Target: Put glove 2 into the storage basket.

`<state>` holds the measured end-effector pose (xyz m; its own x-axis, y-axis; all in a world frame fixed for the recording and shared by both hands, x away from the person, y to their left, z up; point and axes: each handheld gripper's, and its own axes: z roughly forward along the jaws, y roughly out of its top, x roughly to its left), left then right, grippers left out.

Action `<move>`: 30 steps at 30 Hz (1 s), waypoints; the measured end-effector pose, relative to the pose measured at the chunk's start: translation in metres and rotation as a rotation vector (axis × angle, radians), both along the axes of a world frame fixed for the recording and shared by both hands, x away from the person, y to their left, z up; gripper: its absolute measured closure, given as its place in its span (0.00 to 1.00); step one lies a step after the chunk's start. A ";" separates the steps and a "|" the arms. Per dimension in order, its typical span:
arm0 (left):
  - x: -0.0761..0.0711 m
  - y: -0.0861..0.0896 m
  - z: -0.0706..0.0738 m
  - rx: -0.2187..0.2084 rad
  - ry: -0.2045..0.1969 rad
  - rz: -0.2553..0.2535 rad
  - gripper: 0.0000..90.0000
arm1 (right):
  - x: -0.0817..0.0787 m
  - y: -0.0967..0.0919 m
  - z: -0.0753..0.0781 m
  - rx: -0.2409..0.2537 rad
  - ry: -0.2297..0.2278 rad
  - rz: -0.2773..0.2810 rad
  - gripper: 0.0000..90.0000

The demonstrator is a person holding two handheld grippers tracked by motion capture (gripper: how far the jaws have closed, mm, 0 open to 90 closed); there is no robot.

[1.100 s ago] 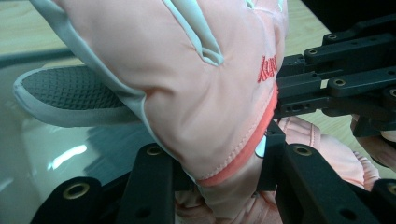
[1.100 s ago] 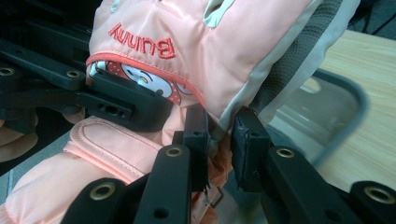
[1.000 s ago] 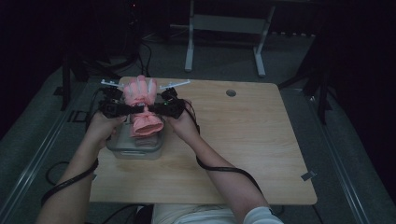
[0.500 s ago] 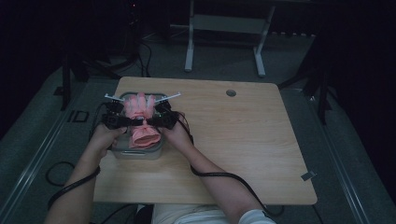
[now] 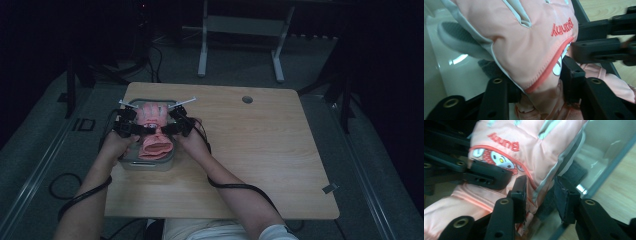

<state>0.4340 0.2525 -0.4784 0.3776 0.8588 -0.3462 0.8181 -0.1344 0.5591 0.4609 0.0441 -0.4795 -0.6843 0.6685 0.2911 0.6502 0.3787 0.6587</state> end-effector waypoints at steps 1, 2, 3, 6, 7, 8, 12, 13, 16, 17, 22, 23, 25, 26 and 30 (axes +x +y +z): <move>0.001 -0.001 0.001 0.006 -0.004 0.007 0.54 | -0.001 -0.005 0.004 0.010 -0.015 0.005 0.67; 0.002 -0.001 0.002 0.012 -0.012 0.024 0.51 | -0.002 -0.007 0.006 0.015 -0.018 0.003 0.66; 0.002 -0.002 0.003 0.014 -0.022 0.031 0.48 | -0.002 -0.010 0.008 0.028 -0.020 0.002 0.65; 0.000 -0.003 0.007 0.032 -0.078 0.061 0.35 | -0.002 -0.017 0.011 0.059 -0.019 -0.003 0.62; -0.001 -0.003 0.009 0.040 -0.106 0.071 0.32 | -0.002 -0.020 0.012 0.068 -0.018 -0.001 0.60; -0.002 -0.002 0.011 0.047 -0.126 0.077 0.29 | -0.002 -0.021 0.013 0.076 -0.019 0.000 0.59; -0.003 0.001 0.018 0.028 -0.157 0.094 0.23 | -0.004 -0.027 0.019 0.098 -0.030 0.008 0.58; -0.003 0.001 0.019 0.035 -0.155 0.082 0.19 | -0.005 -0.028 0.020 0.102 -0.029 0.011 0.58; -0.005 -0.001 0.021 0.084 -0.170 0.113 0.17 | -0.007 -0.030 0.024 0.109 -0.035 0.018 0.57; -0.005 0.000 0.023 0.095 -0.175 0.130 0.17 | -0.008 -0.031 0.024 0.110 -0.036 0.020 0.57; -0.008 0.010 0.027 0.048 -0.198 0.165 0.15 | -0.010 -0.034 0.028 0.120 -0.046 0.027 0.57; -0.008 0.011 0.027 0.039 -0.191 0.158 0.15 | -0.011 -0.034 0.029 0.122 -0.047 0.029 0.57; -0.009 0.011 0.027 0.046 -0.202 0.153 0.14 | -0.012 -0.035 0.030 0.122 -0.051 0.032 0.57; -0.010 0.010 0.028 0.046 -0.201 0.147 0.14 | -0.012 -0.036 0.030 0.126 -0.048 0.033 0.57; -0.013 0.005 0.034 0.067 -0.226 0.126 0.11 | -0.013 -0.037 0.031 0.122 -0.051 0.040 0.57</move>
